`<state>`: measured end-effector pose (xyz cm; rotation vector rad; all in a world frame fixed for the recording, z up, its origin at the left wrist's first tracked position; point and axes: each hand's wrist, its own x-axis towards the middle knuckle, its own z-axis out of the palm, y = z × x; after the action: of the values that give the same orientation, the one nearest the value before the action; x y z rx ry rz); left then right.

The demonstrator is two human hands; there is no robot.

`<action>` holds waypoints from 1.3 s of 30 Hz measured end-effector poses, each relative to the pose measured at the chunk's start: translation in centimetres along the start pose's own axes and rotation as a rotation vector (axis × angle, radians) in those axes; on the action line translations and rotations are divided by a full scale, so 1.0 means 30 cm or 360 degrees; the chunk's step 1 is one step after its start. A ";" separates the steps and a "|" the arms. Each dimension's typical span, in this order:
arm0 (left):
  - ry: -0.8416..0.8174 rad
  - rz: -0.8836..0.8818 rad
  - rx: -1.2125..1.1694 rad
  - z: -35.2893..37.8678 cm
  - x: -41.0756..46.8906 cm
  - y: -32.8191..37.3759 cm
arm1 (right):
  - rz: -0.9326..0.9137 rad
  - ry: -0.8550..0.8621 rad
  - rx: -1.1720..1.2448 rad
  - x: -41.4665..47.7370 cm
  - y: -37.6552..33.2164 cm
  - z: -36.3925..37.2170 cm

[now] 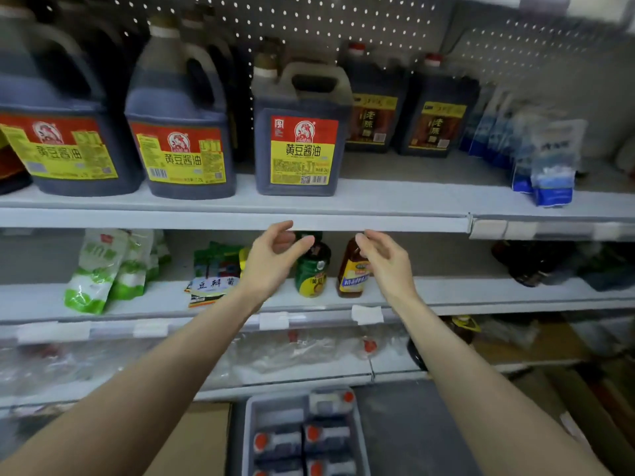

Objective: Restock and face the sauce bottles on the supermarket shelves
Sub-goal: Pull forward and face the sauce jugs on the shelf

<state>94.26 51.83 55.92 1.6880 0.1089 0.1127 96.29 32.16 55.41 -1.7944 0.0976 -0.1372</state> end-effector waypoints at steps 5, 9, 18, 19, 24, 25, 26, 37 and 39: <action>-0.0024 -0.0174 0.0061 0.090 -0.032 -0.179 | 0.0147 -0.0122 0.0024 -0.017 0.193 -0.028; 0.0030 -0.0376 -0.0005 0.201 -0.062 -0.362 | 0.0302 -0.0253 0.0001 0.001 0.419 -0.053; 0.0171 -0.0943 0.0024 0.426 -0.190 -0.929 | 0.0599 -0.0488 -0.0137 0.027 1.038 -0.126; 0.0186 -0.0981 0.0026 0.449 -0.194 -0.980 | 0.0628 -0.0495 -0.0159 0.023 1.102 -0.127; 0.0208 -0.1150 0.0073 0.545 -0.206 -1.274 | 0.0806 -0.0516 -0.0221 -0.015 1.428 -0.104; 0.0186 -0.1166 0.0116 0.558 -0.210 -1.334 | 0.0846 -0.0515 -0.0236 -0.023 1.500 -0.098; 0.0165 -0.1171 0.0149 0.568 -0.214 -1.396 | 0.0879 -0.0500 -0.0225 -0.029 1.571 -0.091; -0.0161 -0.0972 0.0347 0.688 -0.163 -2.084 | 0.0934 -0.0479 -0.0319 -0.077 2.262 0.002; -0.0269 -0.0820 0.0487 0.699 -0.138 -2.175 | 0.0863 -0.0519 -0.0409 -0.082 2.341 0.024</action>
<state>92.67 38.44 -11.42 1.9117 0.4469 -0.4522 94.52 17.34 -13.28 -1.9562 0.3750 0.5758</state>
